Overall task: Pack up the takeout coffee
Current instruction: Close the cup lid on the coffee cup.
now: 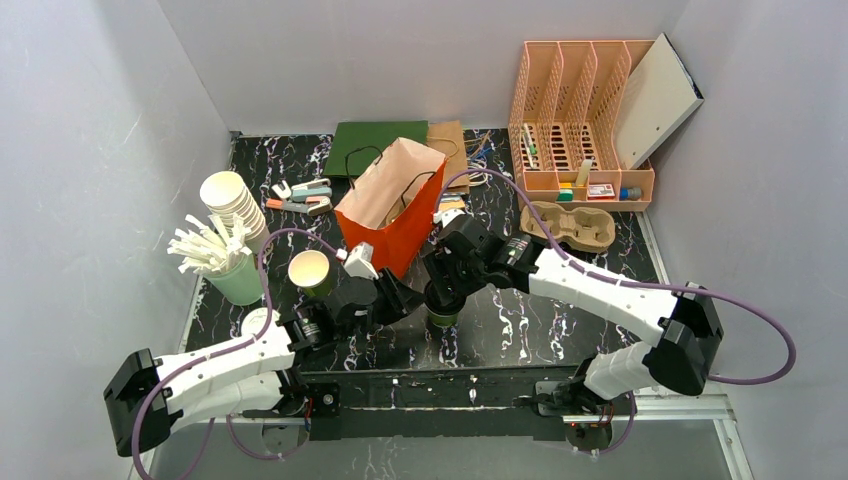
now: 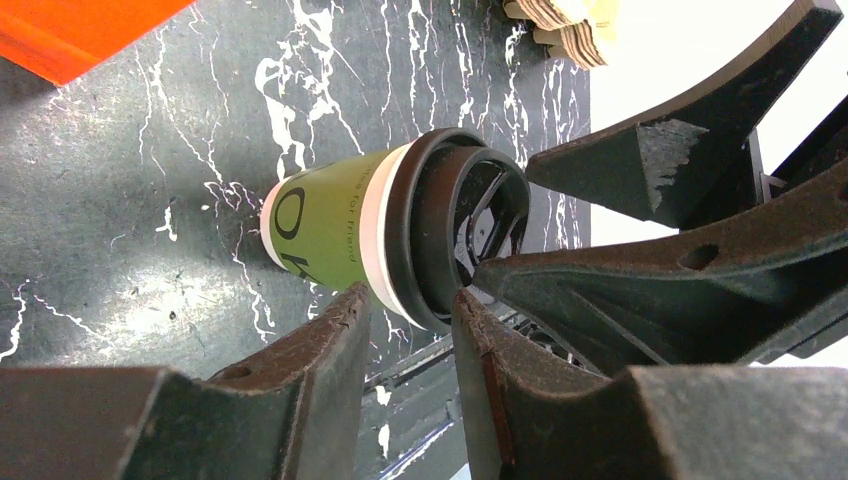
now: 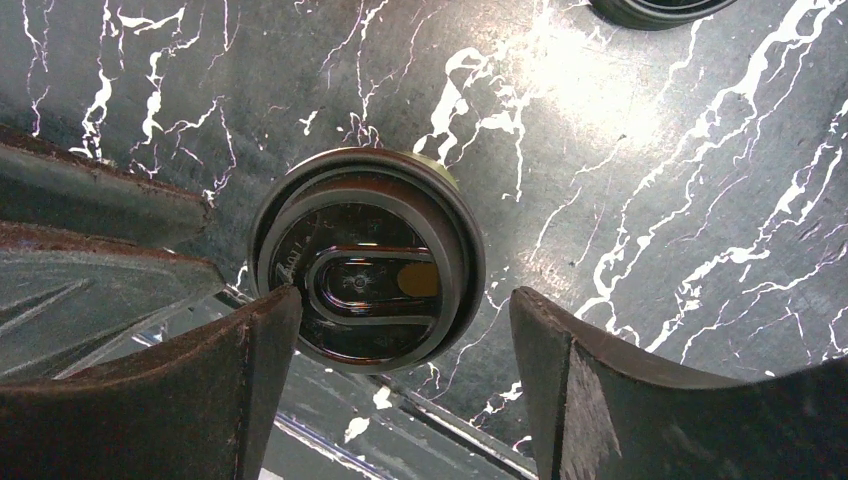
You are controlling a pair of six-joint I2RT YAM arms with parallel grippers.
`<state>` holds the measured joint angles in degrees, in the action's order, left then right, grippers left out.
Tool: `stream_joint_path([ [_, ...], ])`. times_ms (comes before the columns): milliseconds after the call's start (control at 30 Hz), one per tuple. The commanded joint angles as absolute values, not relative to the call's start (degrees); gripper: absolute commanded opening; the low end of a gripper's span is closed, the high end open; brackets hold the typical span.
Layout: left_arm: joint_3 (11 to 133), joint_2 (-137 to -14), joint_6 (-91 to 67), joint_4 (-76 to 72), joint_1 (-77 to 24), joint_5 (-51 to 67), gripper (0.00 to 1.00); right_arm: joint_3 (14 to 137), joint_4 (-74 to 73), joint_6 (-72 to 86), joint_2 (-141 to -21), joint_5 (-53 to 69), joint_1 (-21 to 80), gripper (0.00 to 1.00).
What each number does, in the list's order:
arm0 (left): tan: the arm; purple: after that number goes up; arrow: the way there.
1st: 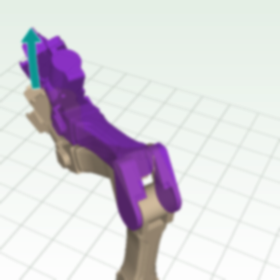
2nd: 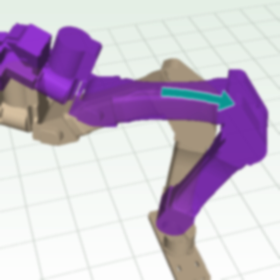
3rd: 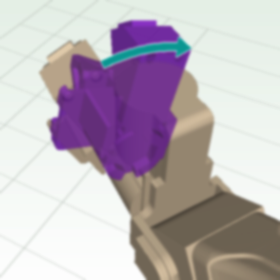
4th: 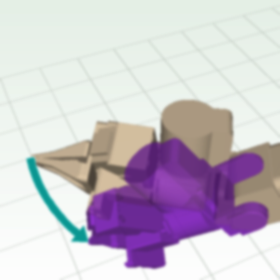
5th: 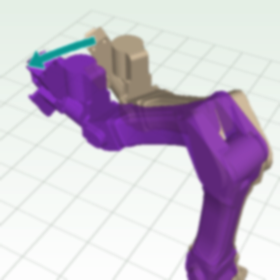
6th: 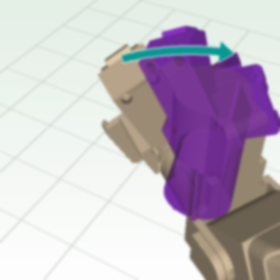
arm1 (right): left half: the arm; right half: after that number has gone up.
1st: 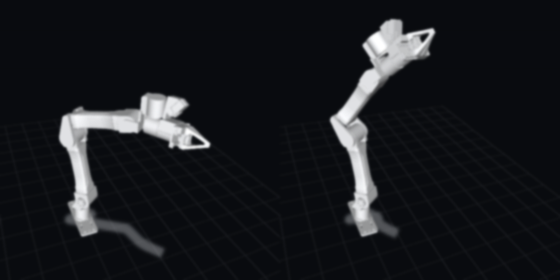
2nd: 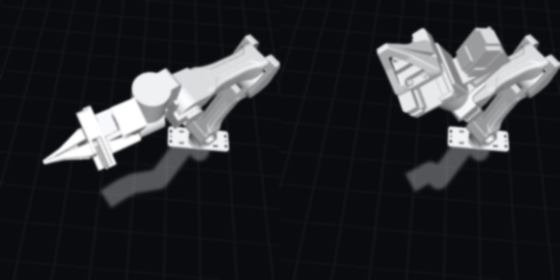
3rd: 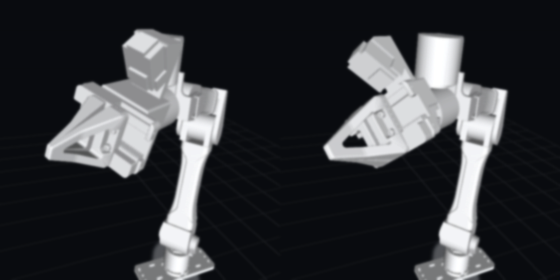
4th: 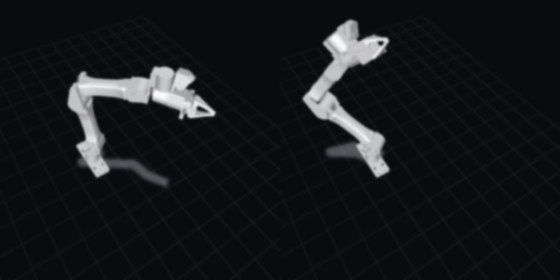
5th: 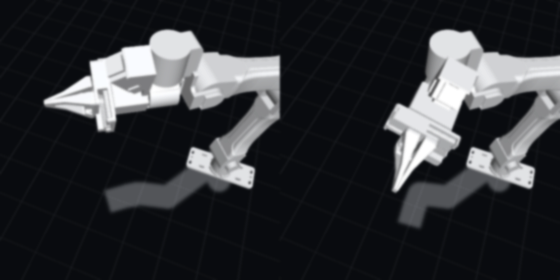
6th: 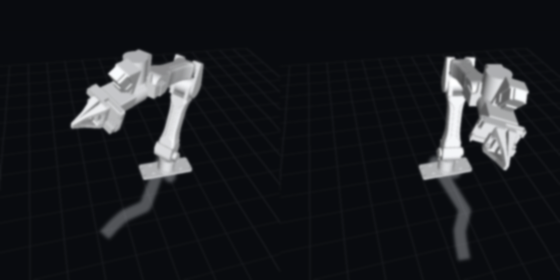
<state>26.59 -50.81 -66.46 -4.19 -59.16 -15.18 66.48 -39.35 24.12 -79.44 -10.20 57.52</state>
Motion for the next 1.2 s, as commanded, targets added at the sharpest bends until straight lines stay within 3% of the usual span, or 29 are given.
stream_joint_path([
  [0,26.15,-50.33,-65.3,-3.49,-57.92,-15.03,0.33,69.5,-39.78,23.34,-79.37,-10.89,58.16,0.84],
  [1167,26.68,-56.78,-63.62,-8.76,-55.9,-11.47,0.27,68.17,-39.59,22.84,-82.09,-7.49,58.21,0.71],
])
